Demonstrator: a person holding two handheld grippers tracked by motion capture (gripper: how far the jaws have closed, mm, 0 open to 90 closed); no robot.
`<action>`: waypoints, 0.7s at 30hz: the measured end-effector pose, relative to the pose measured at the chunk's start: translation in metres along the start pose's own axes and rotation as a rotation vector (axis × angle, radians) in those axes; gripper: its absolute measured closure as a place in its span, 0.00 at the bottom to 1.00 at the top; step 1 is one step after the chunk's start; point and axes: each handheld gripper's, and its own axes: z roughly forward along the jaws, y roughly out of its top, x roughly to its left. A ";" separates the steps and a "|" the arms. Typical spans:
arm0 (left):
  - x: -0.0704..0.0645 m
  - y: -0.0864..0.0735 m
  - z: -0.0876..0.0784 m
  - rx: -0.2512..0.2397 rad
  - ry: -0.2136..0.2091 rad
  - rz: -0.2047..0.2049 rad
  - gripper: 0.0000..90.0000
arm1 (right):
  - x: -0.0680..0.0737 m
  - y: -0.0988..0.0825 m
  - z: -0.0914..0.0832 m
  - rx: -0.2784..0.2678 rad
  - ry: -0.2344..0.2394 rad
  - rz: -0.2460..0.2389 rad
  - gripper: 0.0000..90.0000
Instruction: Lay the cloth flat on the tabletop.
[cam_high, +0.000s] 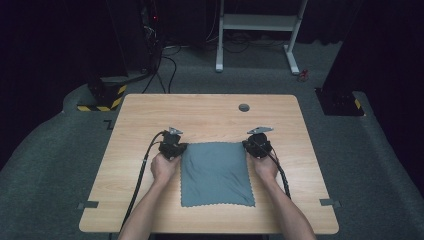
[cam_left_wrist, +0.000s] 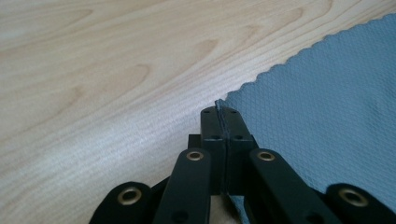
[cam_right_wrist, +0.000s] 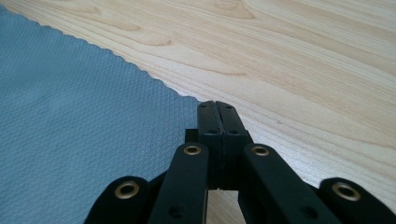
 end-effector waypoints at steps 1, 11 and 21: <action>-0.001 0.003 0.000 0.001 0.004 0.009 0.99 | -0.001 0.000 0.000 -0.002 -0.005 -0.007 1.00; -0.008 0.022 0.014 -0.003 0.022 0.028 0.99 | -0.016 0.000 -0.002 -0.037 -0.061 0.035 1.00; -0.004 0.018 0.015 -0.008 0.105 0.017 0.79 | -0.022 -0.007 0.010 0.003 -0.113 0.087 0.84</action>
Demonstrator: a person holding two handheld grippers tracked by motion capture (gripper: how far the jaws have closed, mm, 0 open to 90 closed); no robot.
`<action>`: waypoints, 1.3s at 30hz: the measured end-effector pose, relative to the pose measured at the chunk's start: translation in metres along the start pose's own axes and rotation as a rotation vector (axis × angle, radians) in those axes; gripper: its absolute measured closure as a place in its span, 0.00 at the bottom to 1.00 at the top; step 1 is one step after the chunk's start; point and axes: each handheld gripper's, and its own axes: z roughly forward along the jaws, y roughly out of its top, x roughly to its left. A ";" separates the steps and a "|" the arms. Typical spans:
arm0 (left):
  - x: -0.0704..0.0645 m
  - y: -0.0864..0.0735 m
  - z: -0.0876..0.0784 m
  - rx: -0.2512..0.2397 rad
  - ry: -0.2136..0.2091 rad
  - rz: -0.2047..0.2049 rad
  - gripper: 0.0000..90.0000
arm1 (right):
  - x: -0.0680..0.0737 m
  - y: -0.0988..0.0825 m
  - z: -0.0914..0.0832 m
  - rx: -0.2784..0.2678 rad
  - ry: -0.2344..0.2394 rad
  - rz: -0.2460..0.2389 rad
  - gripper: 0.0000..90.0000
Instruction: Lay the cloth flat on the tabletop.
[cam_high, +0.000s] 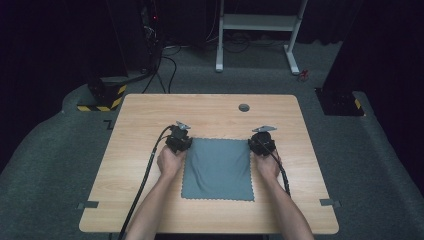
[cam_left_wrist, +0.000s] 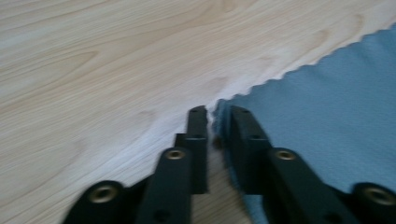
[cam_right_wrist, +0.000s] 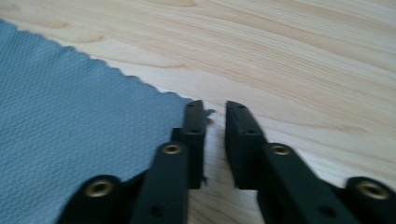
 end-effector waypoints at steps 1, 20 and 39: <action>0.001 -0.001 -0.004 -0.016 -0.001 -0.019 0.73 | -0.003 -0.001 -0.003 -0.005 0.000 0.015 0.82; -0.054 -0.107 -0.091 -0.025 -0.175 0.147 0.54 | 0.061 -0.082 -0.075 -0.066 0.224 -0.199 0.68; -0.047 -0.128 -0.098 -0.112 -0.146 0.100 0.46 | 0.056 -0.092 -0.081 -0.054 0.233 -0.238 0.61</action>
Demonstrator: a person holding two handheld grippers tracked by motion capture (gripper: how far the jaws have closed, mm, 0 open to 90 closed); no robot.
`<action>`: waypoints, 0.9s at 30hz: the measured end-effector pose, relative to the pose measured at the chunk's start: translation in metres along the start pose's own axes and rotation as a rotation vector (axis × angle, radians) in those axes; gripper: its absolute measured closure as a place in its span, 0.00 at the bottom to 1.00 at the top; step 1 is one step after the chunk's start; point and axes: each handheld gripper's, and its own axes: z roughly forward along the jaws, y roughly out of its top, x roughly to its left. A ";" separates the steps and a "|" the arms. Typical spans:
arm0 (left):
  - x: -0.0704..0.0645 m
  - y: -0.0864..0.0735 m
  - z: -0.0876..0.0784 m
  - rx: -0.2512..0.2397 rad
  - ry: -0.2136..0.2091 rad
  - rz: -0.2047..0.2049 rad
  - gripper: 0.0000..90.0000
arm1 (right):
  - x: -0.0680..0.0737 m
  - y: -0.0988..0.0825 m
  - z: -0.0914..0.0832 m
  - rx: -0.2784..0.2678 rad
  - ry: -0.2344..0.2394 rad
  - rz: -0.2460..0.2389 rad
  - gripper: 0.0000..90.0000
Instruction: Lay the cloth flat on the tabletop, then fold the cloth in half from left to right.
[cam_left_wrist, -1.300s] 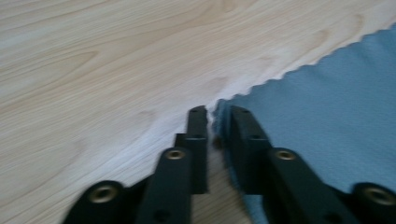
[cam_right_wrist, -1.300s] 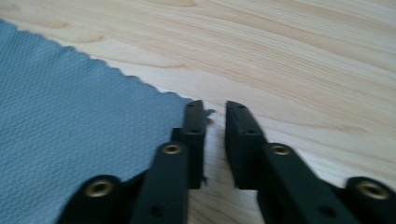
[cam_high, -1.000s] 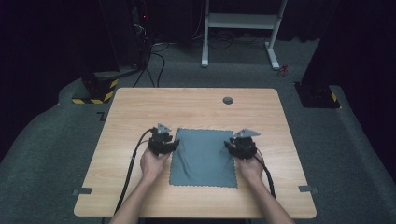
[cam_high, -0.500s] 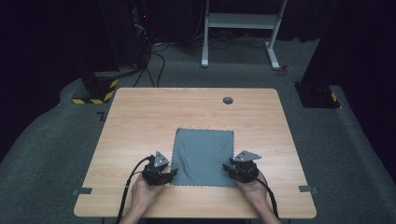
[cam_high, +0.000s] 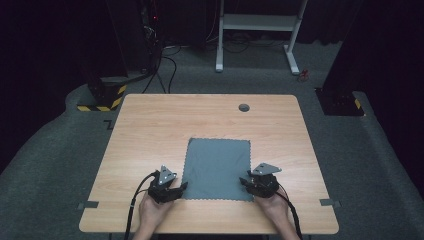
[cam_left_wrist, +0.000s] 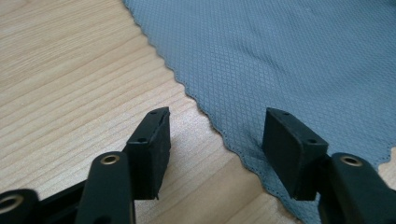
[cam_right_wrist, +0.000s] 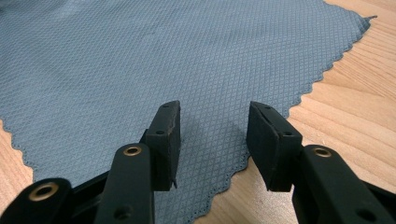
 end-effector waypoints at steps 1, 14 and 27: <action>0.000 0.000 0.000 0.001 -0.002 0.003 0.44 | 0.000 0.000 0.000 -0.001 -0.001 -0.001 0.61; -0.001 0.000 0.000 0.010 -0.014 0.002 0.37 | 0.001 0.002 -0.001 0.017 -0.017 -0.003 0.61; 0.025 0.031 0.009 0.047 -0.077 -0.039 0.43 | 0.046 0.027 0.001 -0.041 0.071 -0.054 0.68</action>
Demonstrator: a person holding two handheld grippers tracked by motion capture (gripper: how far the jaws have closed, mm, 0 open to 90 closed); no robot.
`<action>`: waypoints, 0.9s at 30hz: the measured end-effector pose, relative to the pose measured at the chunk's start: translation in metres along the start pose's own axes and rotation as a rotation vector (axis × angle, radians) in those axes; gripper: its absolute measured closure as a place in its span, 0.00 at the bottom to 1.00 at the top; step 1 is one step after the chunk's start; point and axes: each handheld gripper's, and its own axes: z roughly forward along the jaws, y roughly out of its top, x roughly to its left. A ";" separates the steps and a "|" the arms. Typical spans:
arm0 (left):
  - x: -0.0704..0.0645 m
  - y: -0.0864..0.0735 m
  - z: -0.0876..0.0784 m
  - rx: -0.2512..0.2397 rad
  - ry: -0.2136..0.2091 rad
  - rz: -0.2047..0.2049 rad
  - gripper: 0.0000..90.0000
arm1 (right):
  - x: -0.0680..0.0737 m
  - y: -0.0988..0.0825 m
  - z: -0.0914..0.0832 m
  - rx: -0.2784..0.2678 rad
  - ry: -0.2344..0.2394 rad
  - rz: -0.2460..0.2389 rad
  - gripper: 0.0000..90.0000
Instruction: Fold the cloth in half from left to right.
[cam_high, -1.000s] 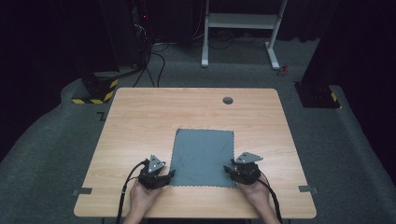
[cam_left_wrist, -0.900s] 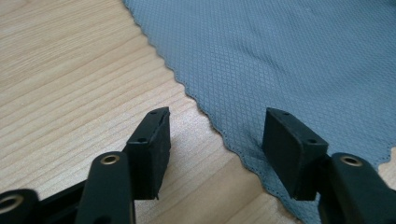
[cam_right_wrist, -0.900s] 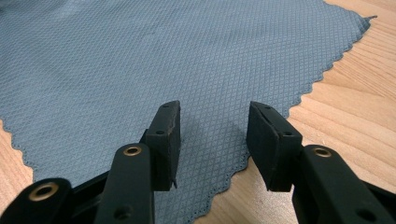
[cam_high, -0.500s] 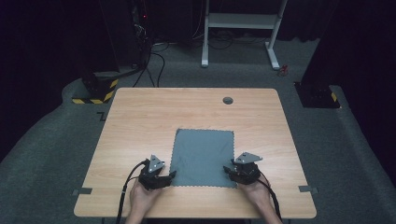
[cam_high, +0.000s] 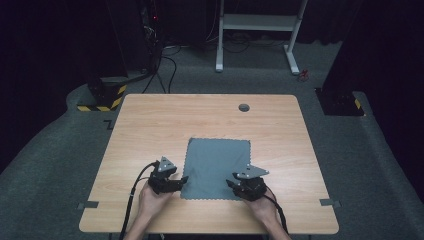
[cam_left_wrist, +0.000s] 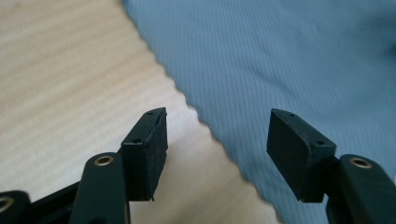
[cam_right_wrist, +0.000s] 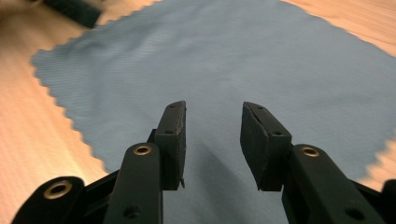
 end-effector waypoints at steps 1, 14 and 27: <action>0.002 0.003 0.001 -0.002 0.000 -0.002 0.43 | 0.004 0.002 0.002 0.002 0.009 -0.008 0.69; 0.036 0.049 0.033 -0.013 0.053 -0.080 0.49 | 0.040 0.022 0.031 0.010 0.108 -0.090 0.77; 0.050 0.076 0.071 0.030 0.094 -0.107 0.54 | 0.082 0.037 0.053 0.009 0.203 -0.171 0.79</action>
